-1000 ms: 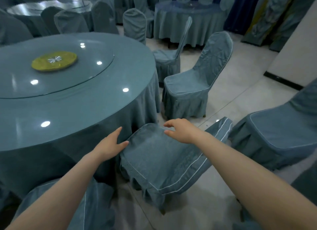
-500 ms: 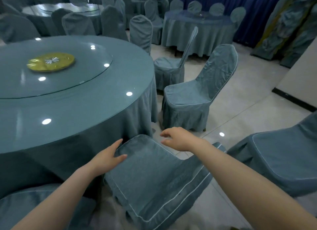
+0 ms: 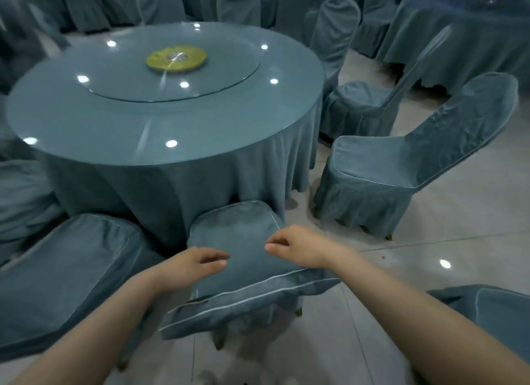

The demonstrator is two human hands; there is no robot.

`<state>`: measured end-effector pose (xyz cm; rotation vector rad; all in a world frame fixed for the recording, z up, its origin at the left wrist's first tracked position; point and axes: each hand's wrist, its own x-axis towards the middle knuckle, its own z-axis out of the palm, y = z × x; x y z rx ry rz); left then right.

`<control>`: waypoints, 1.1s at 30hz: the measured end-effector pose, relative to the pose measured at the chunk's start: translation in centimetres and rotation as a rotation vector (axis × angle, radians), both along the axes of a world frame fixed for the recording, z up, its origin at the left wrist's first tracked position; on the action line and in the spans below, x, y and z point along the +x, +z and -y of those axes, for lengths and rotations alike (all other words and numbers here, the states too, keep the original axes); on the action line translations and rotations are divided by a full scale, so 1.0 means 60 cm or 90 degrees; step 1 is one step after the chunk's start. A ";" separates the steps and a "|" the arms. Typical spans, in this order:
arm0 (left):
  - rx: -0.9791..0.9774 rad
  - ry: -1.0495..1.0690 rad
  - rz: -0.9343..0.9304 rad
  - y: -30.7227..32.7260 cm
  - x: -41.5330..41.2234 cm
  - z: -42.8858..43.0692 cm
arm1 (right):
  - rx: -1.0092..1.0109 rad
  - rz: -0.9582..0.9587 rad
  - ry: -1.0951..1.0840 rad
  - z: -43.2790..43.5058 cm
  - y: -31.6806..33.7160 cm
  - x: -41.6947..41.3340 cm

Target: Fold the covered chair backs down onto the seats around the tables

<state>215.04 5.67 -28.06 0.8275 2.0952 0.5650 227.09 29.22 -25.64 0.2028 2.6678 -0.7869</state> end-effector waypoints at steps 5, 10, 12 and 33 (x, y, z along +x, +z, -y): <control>-0.036 -0.001 -0.008 0.012 0.017 0.013 | -0.022 0.017 0.041 0.017 -0.011 0.017; -0.033 -0.028 0.026 0.017 0.028 0.030 | -0.025 0.035 0.030 0.031 -0.016 0.040; -0.036 -0.045 0.042 0.017 0.039 0.036 | -0.049 0.039 0.024 0.026 -0.014 0.053; -0.104 -0.139 -0.308 -0.003 0.169 0.089 | 0.123 -0.054 0.247 0.075 -0.001 0.122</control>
